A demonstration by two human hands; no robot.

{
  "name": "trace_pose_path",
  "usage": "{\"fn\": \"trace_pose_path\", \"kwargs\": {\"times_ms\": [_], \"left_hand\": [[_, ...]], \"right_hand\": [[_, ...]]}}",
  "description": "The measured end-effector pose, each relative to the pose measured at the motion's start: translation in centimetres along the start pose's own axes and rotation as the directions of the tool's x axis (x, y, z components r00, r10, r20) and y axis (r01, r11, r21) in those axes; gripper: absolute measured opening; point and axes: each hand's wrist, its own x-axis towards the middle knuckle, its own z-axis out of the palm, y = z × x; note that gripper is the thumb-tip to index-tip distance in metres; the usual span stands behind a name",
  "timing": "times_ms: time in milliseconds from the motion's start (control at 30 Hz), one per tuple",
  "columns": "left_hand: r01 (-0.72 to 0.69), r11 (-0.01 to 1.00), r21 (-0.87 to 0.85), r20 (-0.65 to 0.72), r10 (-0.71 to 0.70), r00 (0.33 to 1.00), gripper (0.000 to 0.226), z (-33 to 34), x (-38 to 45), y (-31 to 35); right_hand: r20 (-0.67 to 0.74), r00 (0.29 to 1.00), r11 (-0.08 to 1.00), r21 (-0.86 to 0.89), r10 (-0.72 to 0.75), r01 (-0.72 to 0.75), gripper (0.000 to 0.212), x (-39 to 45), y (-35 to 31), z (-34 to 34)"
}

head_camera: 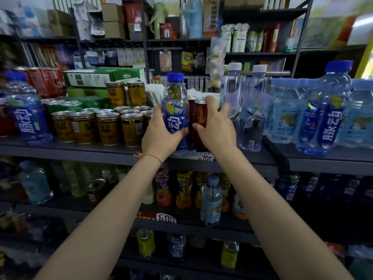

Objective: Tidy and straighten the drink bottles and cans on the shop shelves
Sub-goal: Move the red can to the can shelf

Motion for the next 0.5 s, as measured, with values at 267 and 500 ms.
{"fn": "trace_pose_path", "kwargs": {"times_ms": [267, 500], "left_hand": [[-0.030, 0.999, 0.014, -0.040, 0.030, 0.999, 0.083, 0.6, -0.1, -0.9], [-0.022, 1.000, 0.016, -0.056, 0.023, 0.998, 0.083, 0.6, -0.2, -1.2]], "right_hand": [[0.036, 0.999, 0.942, -0.333, -0.016, 0.027, 0.068, 0.9, -0.8, -0.1], [0.026, 0.999, 0.937, -0.348, 0.042, -0.030, 0.069, 1.7, -1.3, 0.9]]}}
